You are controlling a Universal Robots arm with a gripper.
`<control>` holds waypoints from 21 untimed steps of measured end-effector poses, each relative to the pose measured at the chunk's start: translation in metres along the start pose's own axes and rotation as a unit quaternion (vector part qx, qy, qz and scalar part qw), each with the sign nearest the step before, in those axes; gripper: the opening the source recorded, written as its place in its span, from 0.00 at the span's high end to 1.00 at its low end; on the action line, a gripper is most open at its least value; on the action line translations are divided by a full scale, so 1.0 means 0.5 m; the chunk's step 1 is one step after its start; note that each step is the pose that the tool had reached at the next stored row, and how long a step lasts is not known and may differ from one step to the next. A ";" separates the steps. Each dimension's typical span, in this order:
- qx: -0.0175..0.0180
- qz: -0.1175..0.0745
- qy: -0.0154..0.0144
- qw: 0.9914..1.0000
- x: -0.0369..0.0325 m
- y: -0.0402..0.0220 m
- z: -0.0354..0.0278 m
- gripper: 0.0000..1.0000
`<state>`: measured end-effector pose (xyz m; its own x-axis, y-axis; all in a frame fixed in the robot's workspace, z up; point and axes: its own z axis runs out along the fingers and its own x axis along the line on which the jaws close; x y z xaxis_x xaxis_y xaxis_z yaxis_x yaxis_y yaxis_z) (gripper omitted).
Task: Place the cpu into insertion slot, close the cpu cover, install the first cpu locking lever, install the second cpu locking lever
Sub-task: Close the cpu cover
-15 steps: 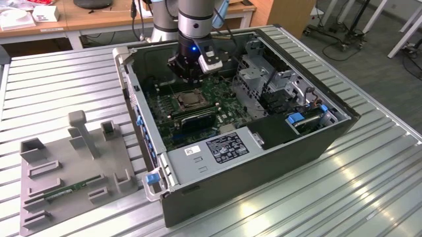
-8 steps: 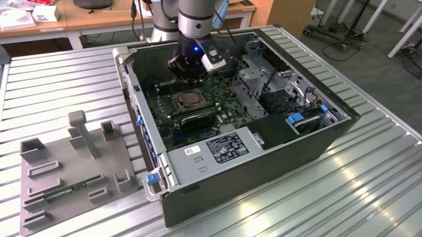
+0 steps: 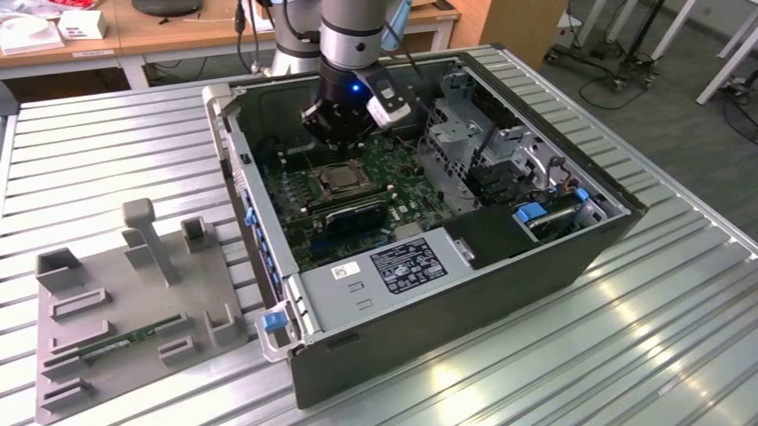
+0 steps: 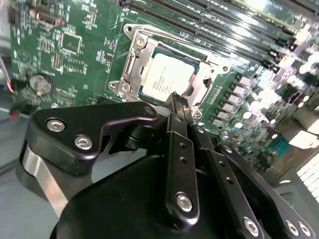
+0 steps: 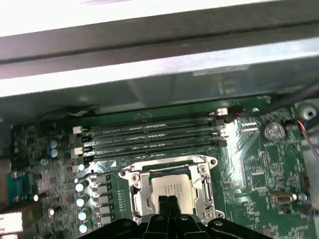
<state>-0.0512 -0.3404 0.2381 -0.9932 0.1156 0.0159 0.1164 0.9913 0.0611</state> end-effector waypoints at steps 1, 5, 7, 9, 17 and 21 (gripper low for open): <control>0.000 -0.014 0.001 1.000 0.000 0.000 0.000 0.89; 0.001 -0.043 0.003 0.999 0.000 0.000 0.000 0.89; 0.001 -0.052 0.003 0.999 0.001 0.000 0.001 0.89; 0.001 -0.060 0.004 0.998 0.002 0.000 0.003 0.89; 0.001 -0.067 -0.003 0.998 0.018 -0.003 0.012 0.89; 0.001 -0.068 -0.021 0.997 0.033 -0.005 0.017 0.89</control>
<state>-0.0679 -0.3404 0.2299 -0.9993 -0.0170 -0.0337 -0.0189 0.9981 0.0587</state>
